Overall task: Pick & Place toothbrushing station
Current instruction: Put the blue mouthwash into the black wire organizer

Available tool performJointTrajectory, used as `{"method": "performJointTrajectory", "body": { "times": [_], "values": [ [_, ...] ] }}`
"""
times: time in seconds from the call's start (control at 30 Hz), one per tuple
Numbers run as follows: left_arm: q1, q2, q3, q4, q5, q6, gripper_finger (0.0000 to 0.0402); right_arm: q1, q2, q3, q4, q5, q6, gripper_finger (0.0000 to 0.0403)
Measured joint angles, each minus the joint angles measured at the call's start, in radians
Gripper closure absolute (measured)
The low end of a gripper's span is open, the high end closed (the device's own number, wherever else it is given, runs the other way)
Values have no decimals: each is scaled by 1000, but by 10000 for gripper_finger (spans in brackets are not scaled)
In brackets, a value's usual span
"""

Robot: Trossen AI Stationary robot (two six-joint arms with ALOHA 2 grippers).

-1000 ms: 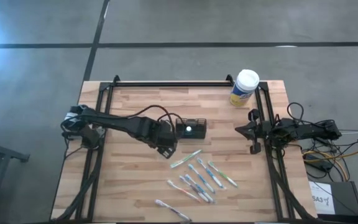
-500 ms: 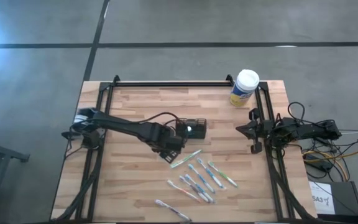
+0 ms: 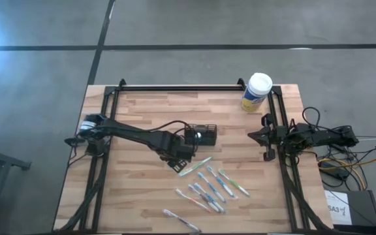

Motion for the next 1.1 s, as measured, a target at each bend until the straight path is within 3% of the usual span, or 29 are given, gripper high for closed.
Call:
{"method": "performJointTrajectory", "body": {
  "times": [0.27,0.67,1.0,1.1],
  "values": [
    [1,-5,-56,51,31,7,213,0,0,0,0,0,0,394],
    [10,-10,-40,54,22,24,216,0,0,0,0,0,0,394],
    [11,-10,-41,57,18,38,299,0,0,0,0,0,7,394],
    [11,-11,-41,60,18,41,307,0,0,0,0,0,8,394]
  ]
}}
